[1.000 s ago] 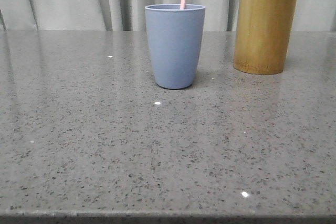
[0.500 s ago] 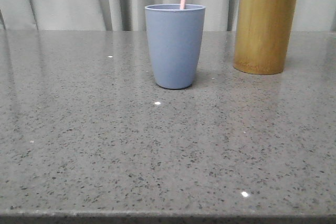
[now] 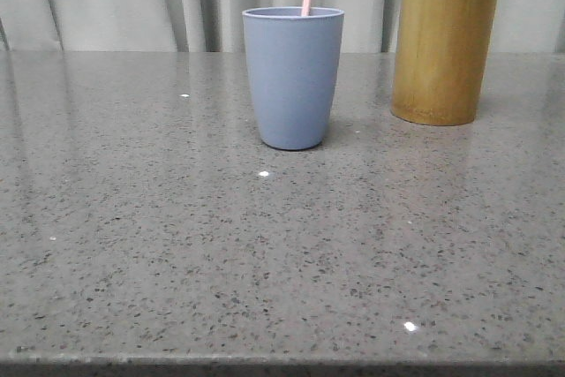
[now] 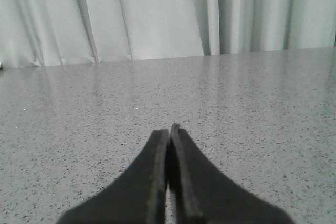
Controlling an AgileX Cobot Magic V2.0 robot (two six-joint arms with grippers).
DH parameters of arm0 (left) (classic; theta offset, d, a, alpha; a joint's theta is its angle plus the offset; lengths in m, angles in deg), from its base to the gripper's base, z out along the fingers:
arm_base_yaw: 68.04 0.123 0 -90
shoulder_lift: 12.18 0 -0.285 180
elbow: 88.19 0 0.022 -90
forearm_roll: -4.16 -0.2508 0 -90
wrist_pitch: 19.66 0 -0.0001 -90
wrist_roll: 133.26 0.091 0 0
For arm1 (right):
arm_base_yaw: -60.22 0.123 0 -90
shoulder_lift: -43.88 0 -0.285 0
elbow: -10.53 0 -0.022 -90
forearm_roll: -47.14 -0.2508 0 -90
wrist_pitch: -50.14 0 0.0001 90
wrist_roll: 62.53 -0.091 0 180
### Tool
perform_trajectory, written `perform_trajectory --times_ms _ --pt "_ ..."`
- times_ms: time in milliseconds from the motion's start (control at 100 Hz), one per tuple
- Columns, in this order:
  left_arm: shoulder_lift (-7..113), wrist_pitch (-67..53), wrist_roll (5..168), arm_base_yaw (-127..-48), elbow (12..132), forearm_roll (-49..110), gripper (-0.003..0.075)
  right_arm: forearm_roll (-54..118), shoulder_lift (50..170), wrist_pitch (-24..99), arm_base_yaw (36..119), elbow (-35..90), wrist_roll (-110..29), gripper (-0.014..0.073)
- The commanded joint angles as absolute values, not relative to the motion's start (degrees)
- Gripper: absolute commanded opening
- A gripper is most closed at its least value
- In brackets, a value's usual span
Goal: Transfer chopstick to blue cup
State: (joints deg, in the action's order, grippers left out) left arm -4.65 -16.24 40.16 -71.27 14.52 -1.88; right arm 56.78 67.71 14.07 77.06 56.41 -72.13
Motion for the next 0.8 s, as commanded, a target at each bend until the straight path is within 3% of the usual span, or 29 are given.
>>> perform_trajectory --times_ms 0,360,650,790 --pt "-6.49 -21.11 39.48 -71.04 14.01 -1.95 -0.0019 58.16 64.59 22.57 75.60 59.65 -71.44 -0.0067" --pt "-6.49 -21.11 39.48 -71.04 14.01 -1.95 -0.0019 55.00 49.81 36.71 65.66 78.24 -71.44 -0.0067" --pt "-6.49 -21.11 39.48 -71.04 14.01 -1.95 -0.0019 51.57 49.97 53.87 61.71 89.31 -71.44 -0.0067" --pt "-6.49 -21.11 39.48 -71.04 14.01 -1.95 -0.0019 51.63 49.97 53.74 61.71 89.31 -71.44 -0.0067"
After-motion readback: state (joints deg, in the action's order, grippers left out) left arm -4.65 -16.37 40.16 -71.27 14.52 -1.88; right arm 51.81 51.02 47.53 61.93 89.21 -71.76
